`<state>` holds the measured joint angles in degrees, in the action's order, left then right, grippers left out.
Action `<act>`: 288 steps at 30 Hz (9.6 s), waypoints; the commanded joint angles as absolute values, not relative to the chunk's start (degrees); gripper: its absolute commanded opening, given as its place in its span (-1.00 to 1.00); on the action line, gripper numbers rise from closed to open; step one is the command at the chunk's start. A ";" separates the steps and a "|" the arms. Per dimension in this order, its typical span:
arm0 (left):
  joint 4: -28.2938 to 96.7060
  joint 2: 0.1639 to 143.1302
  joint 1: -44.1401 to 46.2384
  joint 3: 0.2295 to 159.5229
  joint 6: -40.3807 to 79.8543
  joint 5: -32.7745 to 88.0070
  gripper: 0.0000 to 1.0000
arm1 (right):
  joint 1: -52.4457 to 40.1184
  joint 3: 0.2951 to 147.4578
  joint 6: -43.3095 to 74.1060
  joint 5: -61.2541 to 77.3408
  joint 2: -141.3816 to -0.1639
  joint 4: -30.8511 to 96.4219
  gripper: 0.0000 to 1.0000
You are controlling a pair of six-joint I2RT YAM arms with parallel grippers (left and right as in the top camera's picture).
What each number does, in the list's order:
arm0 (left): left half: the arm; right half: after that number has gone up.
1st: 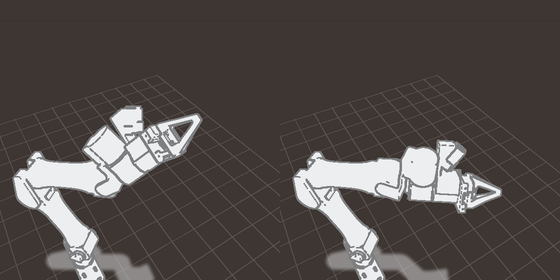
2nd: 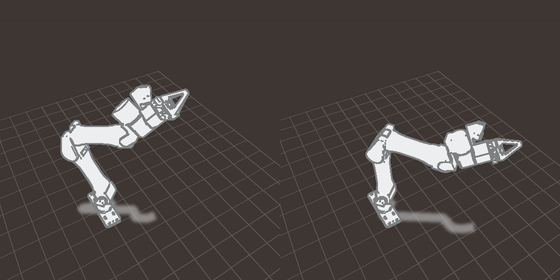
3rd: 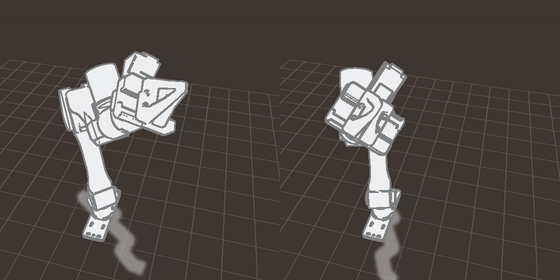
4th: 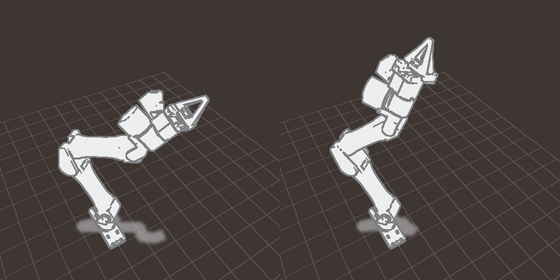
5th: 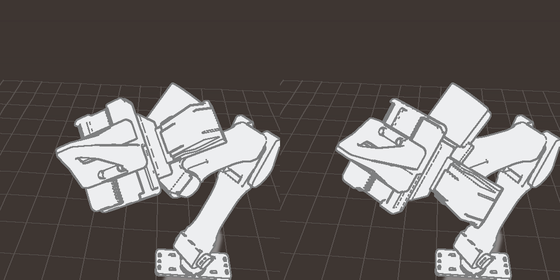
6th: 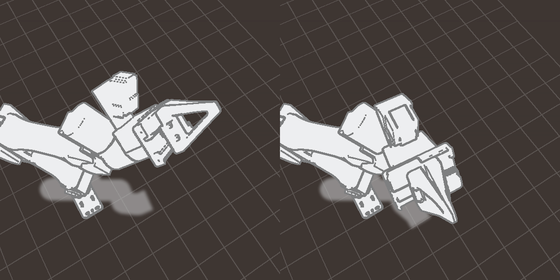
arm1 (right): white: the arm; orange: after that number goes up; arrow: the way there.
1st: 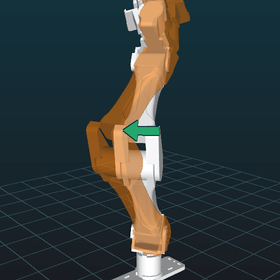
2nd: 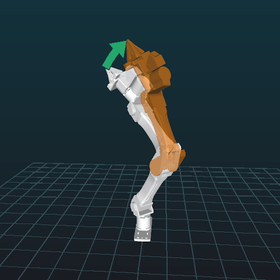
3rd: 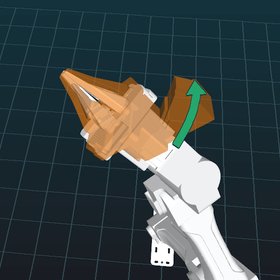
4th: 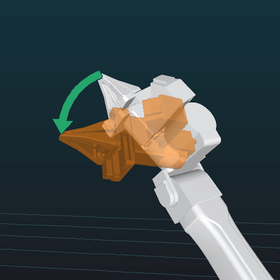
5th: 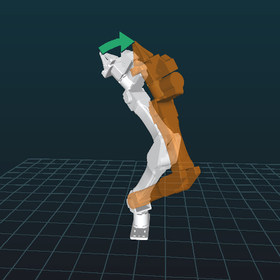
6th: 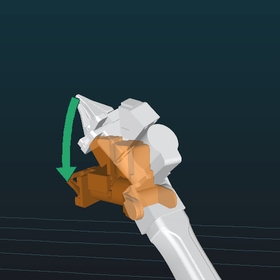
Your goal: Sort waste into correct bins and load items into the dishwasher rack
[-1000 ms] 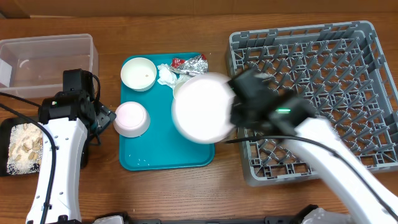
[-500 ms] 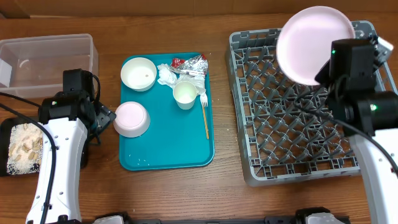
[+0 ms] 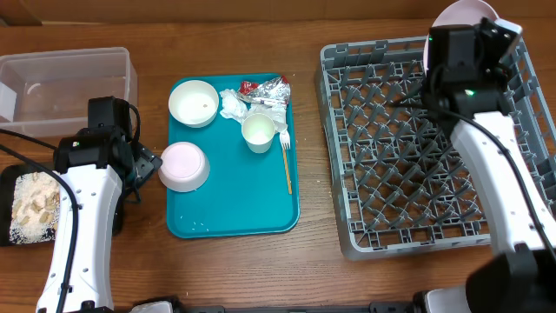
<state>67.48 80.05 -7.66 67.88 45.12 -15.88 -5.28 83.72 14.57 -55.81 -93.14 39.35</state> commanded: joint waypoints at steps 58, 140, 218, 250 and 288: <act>67.42 80.36 -8.19 67.92 46.30 -16.88 1.00 | -9.58 79.92 1.39 -50.92 -98.24 33.91 0.03; 67.13 80.36 -8.19 67.92 46.30 -16.88 1.00 | -39.97 89.97 28.32 1.21 -97.10 54.28 1.00; 47.92 106.94 -10.44 67.85 11.73 15.29 1.00 | -39.99 89.97 28.34 -2.94 -97.10 56.90 1.00; 48.56 107.53 -11.22 67.48 13.98 9.54 1.00 | -39.99 89.97 28.32 -2.94 -97.10 56.90 1.00; 48.62 99.18 -11.18 67.61 10.70 16.99 -0.62 | -39.99 89.97 28.34 -2.94 -97.10 56.90 1.00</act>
<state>50.46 100.60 -11.03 67.51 12.19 15.94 -40.12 89.14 28.45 -2.37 -96.73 57.04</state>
